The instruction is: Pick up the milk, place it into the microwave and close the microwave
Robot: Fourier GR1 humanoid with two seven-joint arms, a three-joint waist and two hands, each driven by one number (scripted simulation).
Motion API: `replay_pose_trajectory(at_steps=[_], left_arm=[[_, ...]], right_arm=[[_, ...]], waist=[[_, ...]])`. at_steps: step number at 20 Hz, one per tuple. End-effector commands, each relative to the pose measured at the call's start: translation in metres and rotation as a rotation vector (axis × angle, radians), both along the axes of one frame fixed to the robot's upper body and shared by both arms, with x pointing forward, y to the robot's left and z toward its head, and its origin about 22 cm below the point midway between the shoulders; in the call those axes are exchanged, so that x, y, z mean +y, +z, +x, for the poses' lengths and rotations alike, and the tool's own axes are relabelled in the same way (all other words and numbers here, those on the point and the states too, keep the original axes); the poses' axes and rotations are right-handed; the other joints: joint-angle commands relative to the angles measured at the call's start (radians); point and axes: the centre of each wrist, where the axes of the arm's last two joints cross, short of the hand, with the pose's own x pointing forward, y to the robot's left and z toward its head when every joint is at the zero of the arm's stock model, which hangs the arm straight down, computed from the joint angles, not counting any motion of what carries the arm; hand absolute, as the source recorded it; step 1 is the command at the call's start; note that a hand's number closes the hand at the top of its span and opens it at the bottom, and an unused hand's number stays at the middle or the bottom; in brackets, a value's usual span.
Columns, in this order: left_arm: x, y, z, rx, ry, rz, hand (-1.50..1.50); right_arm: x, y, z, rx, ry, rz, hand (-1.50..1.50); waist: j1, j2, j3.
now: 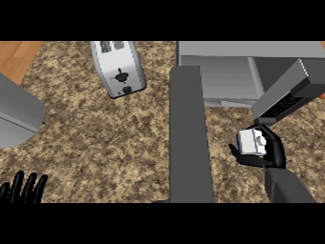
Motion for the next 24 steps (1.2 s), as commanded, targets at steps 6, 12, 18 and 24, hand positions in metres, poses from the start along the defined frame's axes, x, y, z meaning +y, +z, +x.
replay_pose_trajectory(at_steps=[6, 12, 18, 24], left_arm=[[0.002, 0.006, -0.001, -0.012, 0.004, 0.009, -1.50], [-0.001, 0.005, -0.002, 0.001, 0.007, -0.012, -1.50], [-0.006, 0.008, 0.005, -0.006, 0.030, -0.007, -1.50], [0.001, 0.012, -0.019, 0.028, -0.010, -0.013, -1.50]], right_arm=[[0.029, -0.016, -0.012, -0.150, -0.102, 0.001, 1.50], [0.023, 0.004, 0.014, -0.153, -0.101, 0.049, 1.50], [0.040, -0.006, -0.006, -0.193, -0.076, 0.036, 1.50], [0.047, 0.019, -0.014, -0.194, -0.045, 0.035, 1.50]], waist=[[0.005, 0.003, 0.001], [-0.004, -0.002, 0.000], [-0.022, -0.007, -0.002], [-0.042, -0.018, -0.004]])
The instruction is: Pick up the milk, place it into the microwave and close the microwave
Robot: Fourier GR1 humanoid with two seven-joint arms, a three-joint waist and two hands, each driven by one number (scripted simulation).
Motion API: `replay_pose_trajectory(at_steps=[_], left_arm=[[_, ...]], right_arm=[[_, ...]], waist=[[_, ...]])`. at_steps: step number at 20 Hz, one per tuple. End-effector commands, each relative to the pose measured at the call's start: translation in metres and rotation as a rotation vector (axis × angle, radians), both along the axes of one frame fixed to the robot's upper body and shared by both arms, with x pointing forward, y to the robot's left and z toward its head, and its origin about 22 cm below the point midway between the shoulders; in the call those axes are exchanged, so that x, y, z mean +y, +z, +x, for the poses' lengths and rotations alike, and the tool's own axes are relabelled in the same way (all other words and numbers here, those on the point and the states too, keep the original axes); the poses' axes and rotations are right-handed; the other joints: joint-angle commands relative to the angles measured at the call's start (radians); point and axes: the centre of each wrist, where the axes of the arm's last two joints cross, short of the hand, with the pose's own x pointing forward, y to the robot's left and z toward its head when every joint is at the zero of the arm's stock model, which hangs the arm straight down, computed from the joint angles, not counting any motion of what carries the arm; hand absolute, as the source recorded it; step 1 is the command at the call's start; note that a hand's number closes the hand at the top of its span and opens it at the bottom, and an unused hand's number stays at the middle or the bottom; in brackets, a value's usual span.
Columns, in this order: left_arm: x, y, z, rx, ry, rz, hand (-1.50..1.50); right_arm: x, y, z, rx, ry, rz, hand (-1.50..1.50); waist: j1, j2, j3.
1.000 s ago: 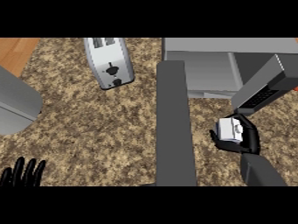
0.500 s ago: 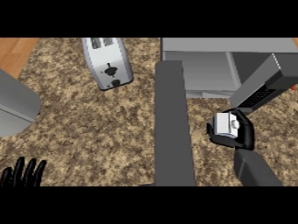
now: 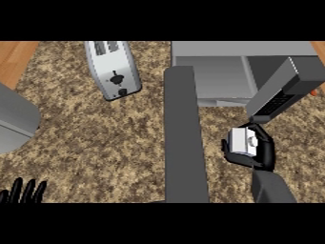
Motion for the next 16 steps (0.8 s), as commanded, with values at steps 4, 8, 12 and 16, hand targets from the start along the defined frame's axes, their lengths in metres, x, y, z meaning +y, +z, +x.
replay_pose_trajectory(at_steps=[4, 8, 12, 16], left_arm=[[-0.012, 0.007, -0.012, 0.014, -0.023, -0.009, -1.50], [-0.001, -0.008, -0.001, -0.024, 0.032, -0.003, -1.50], [0.000, -0.005, -0.013, 0.000, 0.022, -0.013, -1.50], [0.003, -0.001, -0.010, 0.002, 0.028, -0.016, -1.50]], right_arm=[[-0.015, 0.030, -0.037, 0.000, 0.017, -0.046, 1.50], [0.003, 0.042, -0.074, -0.012, 0.081, 0.029, 1.50], [0.010, 0.055, -0.083, -0.036, 0.167, 0.171, 1.50], [0.021, 0.103, -0.061, -0.067, 0.188, 0.231, 1.50]], waist=[[-0.008, -0.003, -0.001], [-0.011, -0.002, -0.001], [0.001, 0.002, 0.001], [0.006, 0.004, 0.000]])
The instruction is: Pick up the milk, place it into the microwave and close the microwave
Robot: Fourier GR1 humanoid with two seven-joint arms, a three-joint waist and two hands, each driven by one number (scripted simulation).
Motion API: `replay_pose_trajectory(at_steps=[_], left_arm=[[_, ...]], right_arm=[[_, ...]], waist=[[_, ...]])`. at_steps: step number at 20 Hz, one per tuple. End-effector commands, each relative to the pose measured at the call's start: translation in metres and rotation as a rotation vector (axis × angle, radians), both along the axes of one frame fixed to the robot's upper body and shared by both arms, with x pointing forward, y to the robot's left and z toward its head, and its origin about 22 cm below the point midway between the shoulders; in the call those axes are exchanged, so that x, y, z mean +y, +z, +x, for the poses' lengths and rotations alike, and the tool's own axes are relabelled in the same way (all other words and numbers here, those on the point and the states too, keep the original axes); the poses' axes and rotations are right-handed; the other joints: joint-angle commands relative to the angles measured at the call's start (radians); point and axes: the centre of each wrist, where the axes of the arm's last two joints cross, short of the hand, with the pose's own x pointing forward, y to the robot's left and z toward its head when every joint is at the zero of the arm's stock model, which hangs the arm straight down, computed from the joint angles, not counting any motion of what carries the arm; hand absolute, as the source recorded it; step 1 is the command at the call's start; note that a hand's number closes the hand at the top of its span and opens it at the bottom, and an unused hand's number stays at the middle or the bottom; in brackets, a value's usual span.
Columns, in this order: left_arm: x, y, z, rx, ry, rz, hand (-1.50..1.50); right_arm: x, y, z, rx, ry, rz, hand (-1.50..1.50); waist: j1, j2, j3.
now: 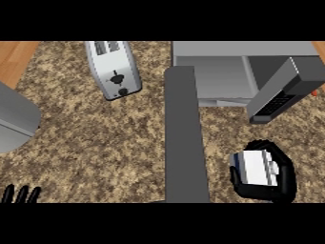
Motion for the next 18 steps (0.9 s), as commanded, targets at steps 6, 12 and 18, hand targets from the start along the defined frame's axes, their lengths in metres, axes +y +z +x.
replay_pose_trajectory(at_steps=[6, 12, 18], left_arm=[[0.016, -0.008, -0.008, 0.013, 0.006, 0.003, -1.50], [0.019, -0.008, 0.018, 0.015, 0.025, 0.005, -1.50], [0.030, -0.006, 0.000, 0.021, 0.009, 0.003, -1.50]], right_arm=[[0.041, 0.030, 0.029, -0.031, -0.026, -0.061, 1.50], [0.063, 0.035, 0.067, 0.009, -0.024, -0.086, 1.50], [0.075, 0.019, 0.106, 0.087, -0.099, -0.176, 1.50]], waist=[[0.013, 0.003, 0.000], [0.013, 0.005, 0.001], [0.027, 0.009, 0.001]])
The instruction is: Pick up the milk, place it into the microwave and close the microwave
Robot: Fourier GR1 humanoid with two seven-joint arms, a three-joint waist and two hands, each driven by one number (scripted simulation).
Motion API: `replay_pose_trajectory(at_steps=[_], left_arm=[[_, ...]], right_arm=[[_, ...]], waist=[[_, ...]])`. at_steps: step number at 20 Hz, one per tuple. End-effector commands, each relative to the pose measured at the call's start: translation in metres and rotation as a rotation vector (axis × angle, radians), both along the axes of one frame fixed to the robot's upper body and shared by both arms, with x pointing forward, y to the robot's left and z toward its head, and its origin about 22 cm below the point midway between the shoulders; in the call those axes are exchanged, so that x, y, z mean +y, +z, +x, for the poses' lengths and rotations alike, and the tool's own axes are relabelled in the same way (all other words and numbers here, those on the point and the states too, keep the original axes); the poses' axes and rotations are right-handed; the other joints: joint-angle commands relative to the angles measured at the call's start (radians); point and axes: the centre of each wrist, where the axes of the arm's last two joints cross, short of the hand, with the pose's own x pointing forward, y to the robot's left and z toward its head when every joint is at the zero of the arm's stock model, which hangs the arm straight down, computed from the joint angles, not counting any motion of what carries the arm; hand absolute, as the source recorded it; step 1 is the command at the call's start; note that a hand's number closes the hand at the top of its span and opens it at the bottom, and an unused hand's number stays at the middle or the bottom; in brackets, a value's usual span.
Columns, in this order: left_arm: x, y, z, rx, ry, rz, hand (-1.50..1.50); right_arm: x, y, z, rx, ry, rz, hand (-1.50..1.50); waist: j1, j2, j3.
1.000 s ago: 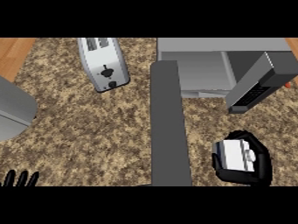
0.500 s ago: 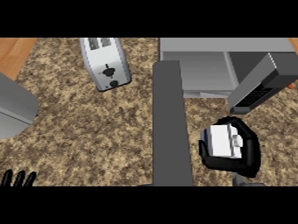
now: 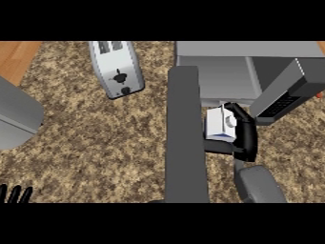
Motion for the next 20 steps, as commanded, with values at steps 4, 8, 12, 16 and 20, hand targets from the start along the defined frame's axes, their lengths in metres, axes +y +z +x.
replay_pose_trajectory(at_steps=[4, 8, 12, 16, 20], left_arm=[[0.007, -0.001, 0.012, -0.008, -0.008, -0.009, -1.50], [-0.003, 0.004, 0.002, -0.010, -0.019, 0.020, -1.50], [0.007, 0.006, 0.004, 0.011, -0.015, 0.018, -1.50], [0.009, 0.001, 0.004, 0.014, -0.040, 0.004, -1.50], [0.003, 0.001, 0.008, -0.004, -0.032, 0.002, -1.50]], right_arm=[[0.009, -0.011, 0.055, 0.089, -0.073, -0.029, 1.50], [0.004, -0.023, 0.067, 0.093, -0.103, 0.004, 1.50], [-0.003, -0.025, 0.080, 0.118, -0.137, -0.081, 1.50], [-0.020, -0.014, 0.095, 0.154, -0.202, -0.191, 1.50], [-0.043, -0.016, 0.095, 0.152, -0.190, -0.241, 1.50]], waist=[[0.014, 0.007, 0.001], [0.022, 0.008, 0.002], [0.029, 0.013, 0.002], [0.050, 0.021, 0.002], [0.058, 0.027, 0.003]])
